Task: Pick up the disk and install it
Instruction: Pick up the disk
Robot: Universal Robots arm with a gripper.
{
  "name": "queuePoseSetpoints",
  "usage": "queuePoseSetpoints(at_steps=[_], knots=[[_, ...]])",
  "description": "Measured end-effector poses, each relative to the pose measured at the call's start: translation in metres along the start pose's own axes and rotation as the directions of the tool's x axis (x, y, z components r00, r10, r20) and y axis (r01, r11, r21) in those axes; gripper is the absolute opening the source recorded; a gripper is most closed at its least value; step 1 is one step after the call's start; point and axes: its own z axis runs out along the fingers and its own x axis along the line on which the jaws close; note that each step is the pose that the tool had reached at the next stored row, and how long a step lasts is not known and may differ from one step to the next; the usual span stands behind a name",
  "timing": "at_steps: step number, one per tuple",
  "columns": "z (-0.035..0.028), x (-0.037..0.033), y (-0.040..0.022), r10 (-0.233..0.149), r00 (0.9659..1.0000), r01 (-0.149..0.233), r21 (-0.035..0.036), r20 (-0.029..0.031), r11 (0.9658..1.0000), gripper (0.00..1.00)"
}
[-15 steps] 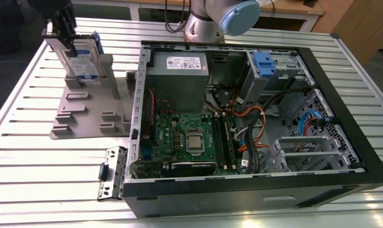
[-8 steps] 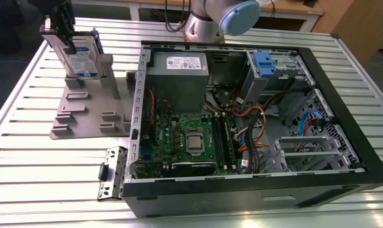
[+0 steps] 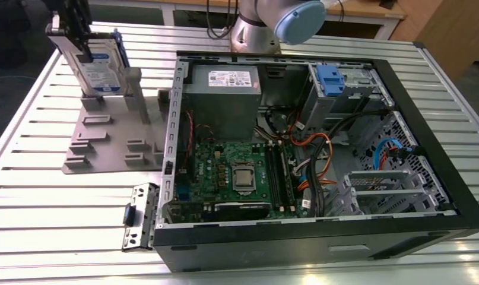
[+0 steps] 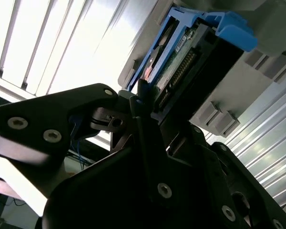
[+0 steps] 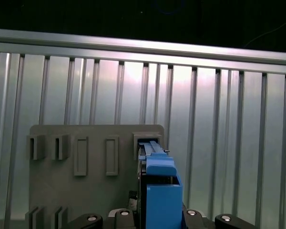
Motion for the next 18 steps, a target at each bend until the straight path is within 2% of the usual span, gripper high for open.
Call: queuePoseSetpoints(at_steps=[10,18], knots=[[-0.0038,-0.0002,0.0001,0.000,1.0000,0.000,-0.0002,-0.0001,1.0000,0.36],[-0.0108,-0.0006,0.0002,0.000,1.0000,0.000,0.0000,0.0001,1.0000,0.36]])
